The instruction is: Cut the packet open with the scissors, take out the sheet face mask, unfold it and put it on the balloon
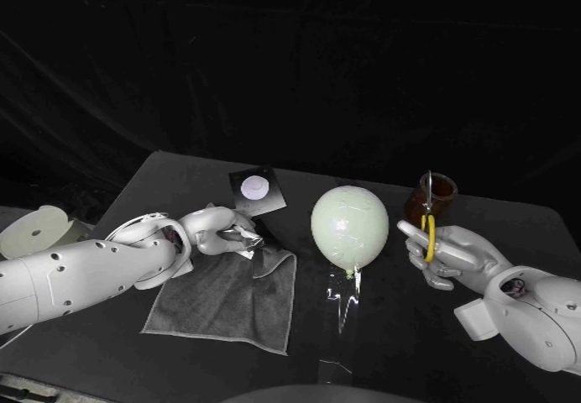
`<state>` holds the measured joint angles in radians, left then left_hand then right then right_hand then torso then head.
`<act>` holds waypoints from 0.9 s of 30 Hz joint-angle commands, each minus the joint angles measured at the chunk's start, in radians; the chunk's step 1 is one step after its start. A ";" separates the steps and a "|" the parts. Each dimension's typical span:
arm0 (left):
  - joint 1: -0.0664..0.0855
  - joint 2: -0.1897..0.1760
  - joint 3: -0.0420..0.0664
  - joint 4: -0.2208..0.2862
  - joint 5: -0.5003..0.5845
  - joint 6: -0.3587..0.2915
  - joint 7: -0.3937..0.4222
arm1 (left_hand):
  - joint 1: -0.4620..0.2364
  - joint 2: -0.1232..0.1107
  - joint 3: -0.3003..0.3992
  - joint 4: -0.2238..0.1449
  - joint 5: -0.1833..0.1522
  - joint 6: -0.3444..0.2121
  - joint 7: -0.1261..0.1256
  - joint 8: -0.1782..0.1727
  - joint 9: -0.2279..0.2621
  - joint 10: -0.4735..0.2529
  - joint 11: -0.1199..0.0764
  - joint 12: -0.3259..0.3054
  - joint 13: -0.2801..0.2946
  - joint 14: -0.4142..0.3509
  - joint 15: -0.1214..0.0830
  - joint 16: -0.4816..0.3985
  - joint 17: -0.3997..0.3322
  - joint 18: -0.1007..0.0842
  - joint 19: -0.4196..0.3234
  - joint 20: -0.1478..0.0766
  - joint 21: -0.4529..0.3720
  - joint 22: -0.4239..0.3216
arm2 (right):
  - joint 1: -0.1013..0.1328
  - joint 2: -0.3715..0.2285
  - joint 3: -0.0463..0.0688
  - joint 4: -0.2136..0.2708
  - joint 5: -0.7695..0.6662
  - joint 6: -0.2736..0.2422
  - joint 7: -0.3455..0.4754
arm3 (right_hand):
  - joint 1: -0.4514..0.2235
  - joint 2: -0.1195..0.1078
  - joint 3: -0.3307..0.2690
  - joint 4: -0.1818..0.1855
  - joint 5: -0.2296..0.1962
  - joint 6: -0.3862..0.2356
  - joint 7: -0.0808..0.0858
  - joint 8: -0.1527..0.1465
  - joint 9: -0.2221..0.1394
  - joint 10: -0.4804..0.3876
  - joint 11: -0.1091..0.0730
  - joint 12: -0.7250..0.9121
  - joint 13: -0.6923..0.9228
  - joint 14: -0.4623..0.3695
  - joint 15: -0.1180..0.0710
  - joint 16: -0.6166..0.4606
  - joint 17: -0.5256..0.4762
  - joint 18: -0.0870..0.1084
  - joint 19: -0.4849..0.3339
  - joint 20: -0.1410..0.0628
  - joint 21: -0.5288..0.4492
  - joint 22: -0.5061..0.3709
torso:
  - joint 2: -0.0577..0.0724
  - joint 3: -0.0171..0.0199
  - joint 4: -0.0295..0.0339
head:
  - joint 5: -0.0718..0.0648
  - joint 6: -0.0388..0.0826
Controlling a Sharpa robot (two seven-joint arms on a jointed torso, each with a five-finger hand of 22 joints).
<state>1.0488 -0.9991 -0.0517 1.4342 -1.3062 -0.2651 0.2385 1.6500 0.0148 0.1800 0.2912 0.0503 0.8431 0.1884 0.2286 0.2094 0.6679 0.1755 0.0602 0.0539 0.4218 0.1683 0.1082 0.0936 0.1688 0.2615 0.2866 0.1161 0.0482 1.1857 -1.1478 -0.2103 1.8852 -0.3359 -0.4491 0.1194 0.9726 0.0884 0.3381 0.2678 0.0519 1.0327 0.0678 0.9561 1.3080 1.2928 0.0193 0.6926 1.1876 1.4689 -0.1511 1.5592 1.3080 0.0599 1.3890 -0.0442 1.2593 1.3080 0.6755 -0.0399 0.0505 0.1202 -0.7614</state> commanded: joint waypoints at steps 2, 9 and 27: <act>0.028 -0.003 0.003 0.012 0.164 0.081 0.014 | 0.003 -0.014 0.009 -0.001 -0.003 -0.006 0.006 -0.009 -0.005 -0.011 0.005 -0.007 0.000 0.000 0.008 -0.005 -0.001 0.009 -0.004 0.004 -0.006 0.000 | 0.000 0.007 0.001 -0.008 -0.010 0.019 0.013 | 0.002 0.073 0.003 0.000 0.003 0.394 -0.138 0.429 0.193 0.278 -0.145 0.878 0.383 0.099 -0.011 0.006 0.251 0.014 0.000 0.002 -0.001 0.089 | 0.000 0.0007 -0.0005 | 0.001 0.005; 0.076 -0.011 0.009 0.025 0.284 0.117 0.017 | 0.004 -0.022 0.015 -0.002 -0.003 -0.009 0.015 -0.013 -0.007 -0.019 0.015 -0.008 0.000 -0.002 0.017 -0.008 -0.001 0.004 -0.007 0.005 -0.007 -0.001 | 0.000 0.017 0.001 -0.022 -0.010 0.021 0.013 | 0.002 0.073 0.003 0.000 0.003 0.394 -0.138 0.429 0.193 0.278 -0.145 0.878 0.383 0.099 -0.011 0.006 0.251 0.014 0.000 0.002 -0.001 0.089 | -0.002 0.0011 -0.0012 | -0.001 0.010; 0.133 -0.014 0.011 0.044 0.441 0.156 0.041 | 0.015 -0.041 0.030 -0.005 -0.003 -0.014 0.028 -0.019 -0.012 -0.044 0.028 -0.010 -0.002 -0.032 0.032 -0.022 -0.008 -0.010 -0.014 0.006 -0.010 -0.003 | 0.008 0.026 0.003 -0.037 -0.016 0.015 0.018 | 0.008 0.073 0.004 -0.001 0.003 0.387 -0.138 0.420 0.190 0.278 -0.145 0.878 0.383 0.099 -0.011 0.005 0.249 0.014 -0.002 0.002 -0.004 0.088 | -0.002 -0.0002 0.0009 | -0.007 0.026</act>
<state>1.1790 -1.0177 -0.0426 1.4729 -0.9258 -0.1247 0.2467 1.6631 -0.0165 0.2037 0.2841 0.0502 0.8305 0.2041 0.2124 0.1990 0.6308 0.2020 0.0549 0.0529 0.3969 0.2006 0.0927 0.0865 0.1682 0.2520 0.2911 0.1102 0.0466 1.1903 -1.1243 -0.2089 1.8467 -0.3378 -0.4478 0.1200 0.9713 0.0898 0.3377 0.2676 0.0519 1.0327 0.0678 0.9561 1.3080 1.2929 0.0193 0.6926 1.1876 1.4689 -0.1511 1.5613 1.3081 0.0593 1.3890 -0.0442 1.2593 1.3074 0.6744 -0.0396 0.0502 0.1149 -0.7387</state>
